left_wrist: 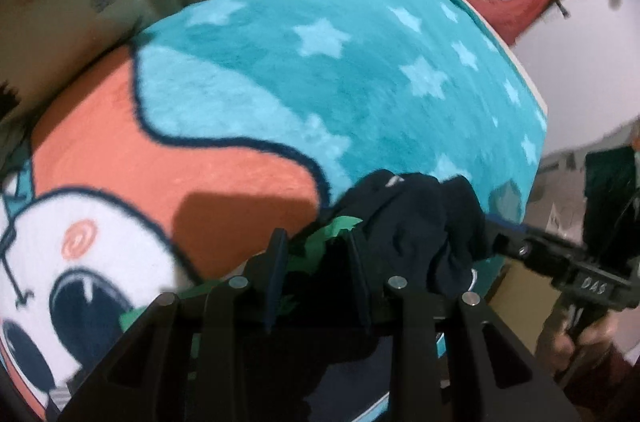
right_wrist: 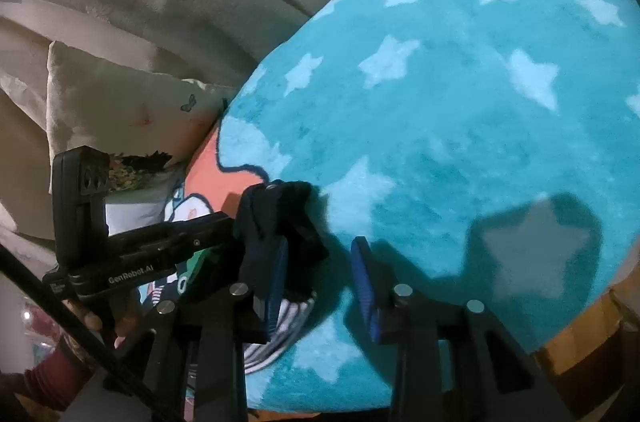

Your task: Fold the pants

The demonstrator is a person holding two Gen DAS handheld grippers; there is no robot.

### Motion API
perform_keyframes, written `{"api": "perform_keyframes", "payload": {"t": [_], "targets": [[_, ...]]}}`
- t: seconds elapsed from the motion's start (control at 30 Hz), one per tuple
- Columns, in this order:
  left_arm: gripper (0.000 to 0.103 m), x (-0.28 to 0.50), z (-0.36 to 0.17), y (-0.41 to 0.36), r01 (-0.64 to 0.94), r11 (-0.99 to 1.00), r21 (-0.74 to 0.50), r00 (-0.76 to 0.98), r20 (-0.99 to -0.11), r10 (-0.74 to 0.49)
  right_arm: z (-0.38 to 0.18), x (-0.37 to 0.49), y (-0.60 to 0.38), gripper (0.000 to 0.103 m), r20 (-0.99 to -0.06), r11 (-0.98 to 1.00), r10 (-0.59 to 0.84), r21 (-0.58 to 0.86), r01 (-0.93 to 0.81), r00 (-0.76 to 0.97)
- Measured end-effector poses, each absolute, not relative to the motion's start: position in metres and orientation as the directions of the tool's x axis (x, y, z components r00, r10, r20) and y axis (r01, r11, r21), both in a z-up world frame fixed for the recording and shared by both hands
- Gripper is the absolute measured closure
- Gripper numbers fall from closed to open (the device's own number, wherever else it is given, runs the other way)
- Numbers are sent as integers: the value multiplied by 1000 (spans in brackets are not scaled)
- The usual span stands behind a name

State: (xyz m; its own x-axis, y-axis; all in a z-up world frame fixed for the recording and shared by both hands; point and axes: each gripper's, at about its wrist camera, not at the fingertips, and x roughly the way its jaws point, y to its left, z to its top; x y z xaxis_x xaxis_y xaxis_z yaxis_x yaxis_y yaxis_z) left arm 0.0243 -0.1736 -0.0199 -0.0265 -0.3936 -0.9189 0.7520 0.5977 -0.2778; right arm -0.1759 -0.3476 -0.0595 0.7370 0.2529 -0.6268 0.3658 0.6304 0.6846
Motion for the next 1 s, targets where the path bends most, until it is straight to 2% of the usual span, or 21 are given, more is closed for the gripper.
{"api": "perform_keyframes", "payload": {"t": [0.03, 0.07, 0.17, 0.27, 0.37, 0.4, 0.5, 0.57, 0.7, 0.83, 1.0], "targets": [[74, 27, -17, -166, 735, 618, -279, -13, -917, -398, -59, -172, -346, 79, -621, 632, 271, 691, 350, 736], [72, 29, -15, -159, 722, 633, -279, -2, -916, -401, -59, -169, -344, 81, -615, 639, 287, 694, 332, 734], [68, 34, -12, -134, 680, 690, -249, 56, -920, -387, -60, -158, -338, 82, -615, 661, 327, 691, 291, 717], [68, 38, -12, -104, 631, 747, -208, 110, -930, -352, -76, -149, -343, 81, -660, 669, 315, 664, 334, 682], [67, 45, -7, -58, 558, 812, -168, 175, -933, -314, -84, -151, -356, 84, -643, 625, 331, 698, 351, 691], [66, 47, -3, -39, 523, 837, -162, 199, -932, -304, -82, -153, -359, 84, -642, 625, 329, 698, 350, 693], [54, 56, 8, 34, 360, 920, -156, 281, -922, -267, -74, -163, -367, 83, -655, 631, 273, 675, 383, 705], [46, 60, 13, 93, 222, 959, -174, 332, -912, -242, -65, -174, -374, 78, -657, 620, 216, 664, 418, 723], [46, 61, 0, 185, 16, 986, -167, 345, -925, -162, -48, -196, -380, 75, -663, 597, 113, 641, 483, 740], [46, 56, -15, 206, -1, 971, -239, 320, -920, -226, -33, -202, -368, 75, -685, 609, 58, 600, 518, 726], [46, 54, -41, 173, 136, 955, -265, 222, -931, -290, -26, -189, -335, 75, -706, 643, 59, 567, 515, 705]]}}
